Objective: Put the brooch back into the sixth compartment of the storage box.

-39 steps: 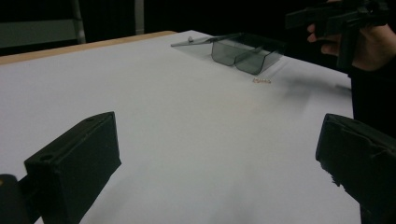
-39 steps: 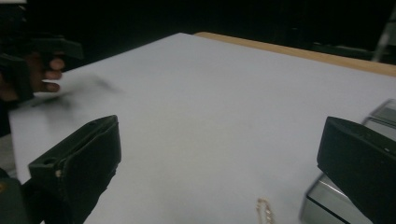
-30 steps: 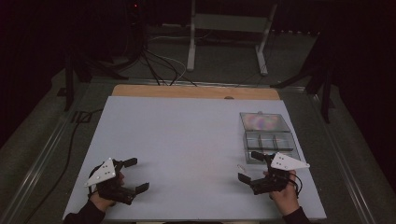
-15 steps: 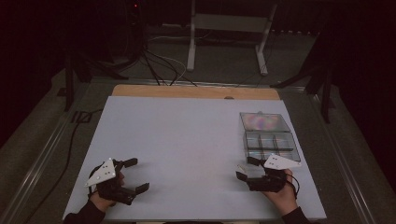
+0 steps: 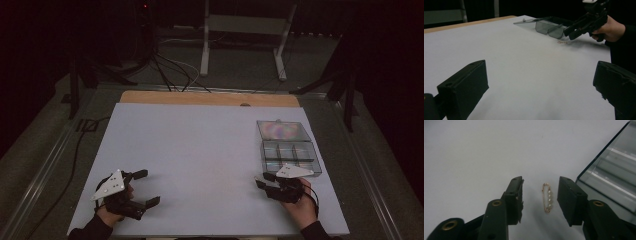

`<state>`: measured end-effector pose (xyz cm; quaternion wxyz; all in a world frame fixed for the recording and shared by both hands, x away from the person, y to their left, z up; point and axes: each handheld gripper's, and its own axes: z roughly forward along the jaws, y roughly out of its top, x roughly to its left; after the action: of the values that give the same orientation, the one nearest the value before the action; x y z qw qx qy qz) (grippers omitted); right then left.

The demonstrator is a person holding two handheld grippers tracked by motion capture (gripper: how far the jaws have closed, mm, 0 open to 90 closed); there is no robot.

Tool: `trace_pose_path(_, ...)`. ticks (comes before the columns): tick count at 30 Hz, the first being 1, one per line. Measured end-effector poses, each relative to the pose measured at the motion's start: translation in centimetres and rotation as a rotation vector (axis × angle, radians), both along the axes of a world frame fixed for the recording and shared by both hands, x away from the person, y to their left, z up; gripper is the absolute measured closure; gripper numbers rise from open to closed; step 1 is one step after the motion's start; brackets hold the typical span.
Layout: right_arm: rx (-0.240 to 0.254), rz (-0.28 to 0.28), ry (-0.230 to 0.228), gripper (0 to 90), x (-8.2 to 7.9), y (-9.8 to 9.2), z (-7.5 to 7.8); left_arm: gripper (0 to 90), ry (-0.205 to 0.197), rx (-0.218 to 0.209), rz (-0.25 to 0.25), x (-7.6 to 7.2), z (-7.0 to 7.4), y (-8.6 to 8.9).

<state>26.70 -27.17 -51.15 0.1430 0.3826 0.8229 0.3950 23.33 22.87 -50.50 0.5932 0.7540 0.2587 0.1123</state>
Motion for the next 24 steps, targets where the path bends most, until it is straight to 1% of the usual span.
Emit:
trace_pose_path(1,-0.017,-0.01,0.007,58.3,0.1,0.1,-0.1,1.2,0.0,0.0,0.0,0.0,0.0,0.0)
trace_pose_path(3,-0.031,-0.018,0.028,60.5,0.2,0.2,-0.3,1.2,-0.001,0.006,-0.002,0.0,0.0,0.0)
trace_pose_path(5,-0.04,-0.024,0.034,62.4,0.3,0.3,-0.4,1.2,-0.001,0.002,-0.001,0.0,0.0,0.0)
trace_pose_path(9,-0.048,-0.007,0.03,64.3,0.6,0.6,-0.5,1.2,0.0,0.01,-0.003,0.0,0.0,-0.1)
trace_pose_path(12,-0.076,-0.001,0.027,64.9,0.8,0.9,-0.7,1.2,-0.001,0.009,-0.003,0.0,0.0,-0.1)
trace_pose_path(13,-0.076,-0.001,0.027,64.9,0.8,0.9,-0.7,1.2,-0.001,0.009,-0.003,0.0,0.0,-0.1)
trace_pose_path(15,-0.1,0.004,0.011,66.6,1.0,1.1,-0.7,1.2,0.0,0.01,-0.005,0.0,0.0,0.0)
trace_pose_path(16,-0.1,0.004,0.011,66.6,1.0,1.1,-0.7,1.2,0.0,0.01,-0.005,0.0,0.0,0.0)
trace_pose_path(17,-0.119,0.006,0.012,67.8,1.2,1.2,-0.8,1.2,0.0,0.008,-0.005,0.0,0.0,0.0)
trace_pose_path(18,-0.119,0.006,0.012,67.8,1.2,1.2,-0.8,1.2,0.0,0.008,-0.005,0.0,0.0,0.0)
trace_pose_path(19,-0.133,0.008,0.012,69.3,1.3,1.4,-0.9,1.2,0.0,0.013,-0.007,-0.1,-0.1,-0.1)
trace_pose_path(22,-0.129,0.008,0.02,70.2,1.3,1.4,-1.0,1.2,0.001,0.009,-0.006,0.0,-0.1,0.0)
trace_pose_path(23,-0.123,-0.002,0.036,73.9,1.5,1.4,-0.9,1.2,0.0,0.008,-0.005,-0.1,-0.1,0.0)
trace_pose_path(24,-0.123,-0.002,0.036,73.9,1.5,1.4,-0.9,1.2,0.0,0.008,-0.005,-0.1,-0.1,0.0)
